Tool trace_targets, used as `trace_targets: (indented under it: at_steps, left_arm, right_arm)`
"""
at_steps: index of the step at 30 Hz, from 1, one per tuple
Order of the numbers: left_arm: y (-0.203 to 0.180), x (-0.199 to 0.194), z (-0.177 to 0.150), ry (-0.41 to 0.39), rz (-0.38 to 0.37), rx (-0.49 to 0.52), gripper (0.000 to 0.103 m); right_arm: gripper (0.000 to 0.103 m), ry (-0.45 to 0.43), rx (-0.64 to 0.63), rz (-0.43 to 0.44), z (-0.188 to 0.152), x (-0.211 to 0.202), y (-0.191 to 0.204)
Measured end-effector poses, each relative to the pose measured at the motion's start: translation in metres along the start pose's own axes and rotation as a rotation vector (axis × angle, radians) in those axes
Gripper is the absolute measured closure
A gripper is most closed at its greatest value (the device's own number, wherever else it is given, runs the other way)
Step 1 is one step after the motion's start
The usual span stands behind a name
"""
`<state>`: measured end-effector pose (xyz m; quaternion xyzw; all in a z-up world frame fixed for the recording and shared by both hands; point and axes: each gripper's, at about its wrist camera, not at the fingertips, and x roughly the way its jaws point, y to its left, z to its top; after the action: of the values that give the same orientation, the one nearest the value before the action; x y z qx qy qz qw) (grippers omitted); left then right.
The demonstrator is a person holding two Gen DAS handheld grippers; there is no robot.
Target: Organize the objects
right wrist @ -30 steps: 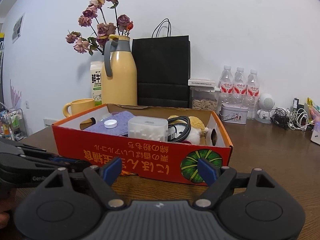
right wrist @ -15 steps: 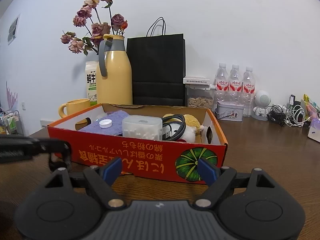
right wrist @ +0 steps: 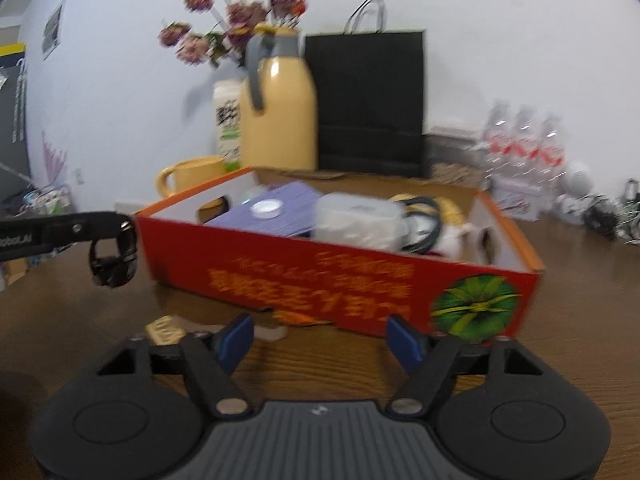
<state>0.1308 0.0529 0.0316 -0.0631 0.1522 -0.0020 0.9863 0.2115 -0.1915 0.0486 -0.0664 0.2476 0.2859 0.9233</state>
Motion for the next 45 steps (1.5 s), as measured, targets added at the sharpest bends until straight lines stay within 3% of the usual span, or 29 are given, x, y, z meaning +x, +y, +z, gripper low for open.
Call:
trace_targets:
  at_steps: [10, 16, 21, 24, 36, 43, 44, 45]
  left_arm:
    - [0.005, 0.005, -0.004, 0.024, -0.035, -0.017, 0.095]
    - [0.005, 0.004, -0.004, 0.02, -0.041, -0.019, 0.095]
    - [0.004, 0.004, -0.005, 0.021, -0.041, -0.016, 0.095]
    - [0.004, 0.004, -0.005, 0.021, -0.04, -0.015, 0.095]
    - [0.004, 0.003, -0.004, 0.012, -0.035, -0.015, 0.095]
    - [-0.002, 0.002, 0.0, 0.001, -0.042, 0.001, 0.095]
    - [-0.001, 0.003, 0.0, 0.004, -0.04, 0.001, 0.095]
    - [-0.001, 0.003, 0.0, 0.005, -0.04, -0.001, 0.095]
  right_arm:
    - [0.062, 0.116, 0.04, 0.015, 0.01, 0.04, 0.024]
    - [0.074, 0.112, 0.005, -0.005, 0.009, 0.039, 0.033]
    - [0.098, 0.097, -0.001, -0.013, 0.01, 0.037, 0.034]
    - [0.102, 0.087, 0.012, -0.003, 0.01, 0.035, 0.031]
    - [0.103, -0.062, 0.032, 0.026, 0.013, 0.005, 0.027]
    - [0.103, -0.09, 0.034, 0.05, 0.022, -0.005, 0.02]
    - [0.1, -0.071, 0.038, 0.056, 0.022, -0.002, 0.019]
    - [0.091, -0.053, 0.039, 0.05, 0.021, 0.002, 0.018]
